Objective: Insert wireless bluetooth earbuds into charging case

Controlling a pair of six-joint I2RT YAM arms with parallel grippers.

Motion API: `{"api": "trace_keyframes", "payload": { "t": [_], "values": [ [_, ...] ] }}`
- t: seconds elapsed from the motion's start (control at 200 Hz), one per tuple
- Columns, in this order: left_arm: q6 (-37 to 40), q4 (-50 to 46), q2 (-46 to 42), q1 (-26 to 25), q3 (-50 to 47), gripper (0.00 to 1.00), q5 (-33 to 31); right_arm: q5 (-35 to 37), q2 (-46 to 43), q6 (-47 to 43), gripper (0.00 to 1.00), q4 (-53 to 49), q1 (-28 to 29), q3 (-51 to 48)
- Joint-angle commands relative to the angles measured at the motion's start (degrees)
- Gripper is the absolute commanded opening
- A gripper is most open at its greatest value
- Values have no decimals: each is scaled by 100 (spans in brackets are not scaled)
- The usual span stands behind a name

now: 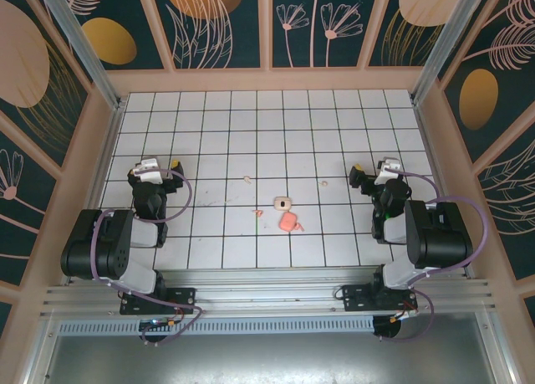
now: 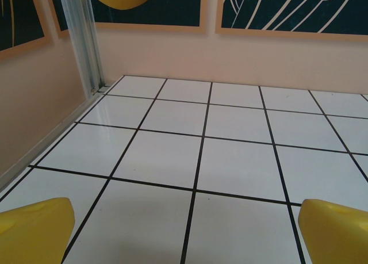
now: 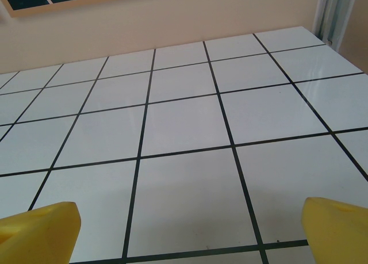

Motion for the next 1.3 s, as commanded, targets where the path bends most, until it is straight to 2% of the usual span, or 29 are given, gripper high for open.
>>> {"api": "trace_keyframes", "payload": {
  "t": [0.0, 0.14, 0.235, 0.295, 0.355, 0.546, 0.621, 0.701, 0.816, 0.871, 0.961, 1.096, 1.296],
  "values": [
    [-73, 86, 2, 36, 47, 99, 80, 90, -9, 8, 99, 250, 27, 119],
    [-69, 87, -27, 36, 43, 99, 71, 103, -26, 9, 99, 251, 33, 118],
    [-56, -388, -210, 34, 217, 99, 89, 73, -343, -18, 99, -453, 47, 390],
    [-78, -1271, -419, 36, 587, 98, 89, 54, -695, 82, 99, -1463, 57, 761],
    [-117, -2273, -545, 31, 1087, 92, 212, 51, -983, 321, 99, -2932, 58, 1303],
    [-679, -4389, -852, -23, 2112, 75, 1265, 11, -1271, 1038, 99, -6731, 283, 2922],
    [-847, -5100, -1006, -154, 2445, 72, 1460, 161, -1249, 1398, 99, -7827, 553, 3394],
    [-958, -5891, -1102, -395, 2816, 71, 1726, 308, -1214, 1650, 99, -8875, 1101, 3855],
    [-1132, -6977, -986, -829, 3352, 70, 2002, 314, -1055, 2134, 99, -9757, 1883, 4353],
    [-1290, -7310, -889, -938, 3509, 68, 2279, 280, -921, 2490, 90, -10106, 2225, 4597],
    [-1537, -7831, -774, -1041, 3632, 64, 2488, 204, -703, 3101, 83, -10502, 2707, 4843],
    [-1749, -8202, -796, -1115, 3507, 64, 2578, -30, -231, 3818, 73, -10753, 3352, 5080],
    [-1806, -8304, -793, -1116, 3247, 65, 2622, 256, 909, 4180, 72, -11319, 4274, 5979]
  ]
}}
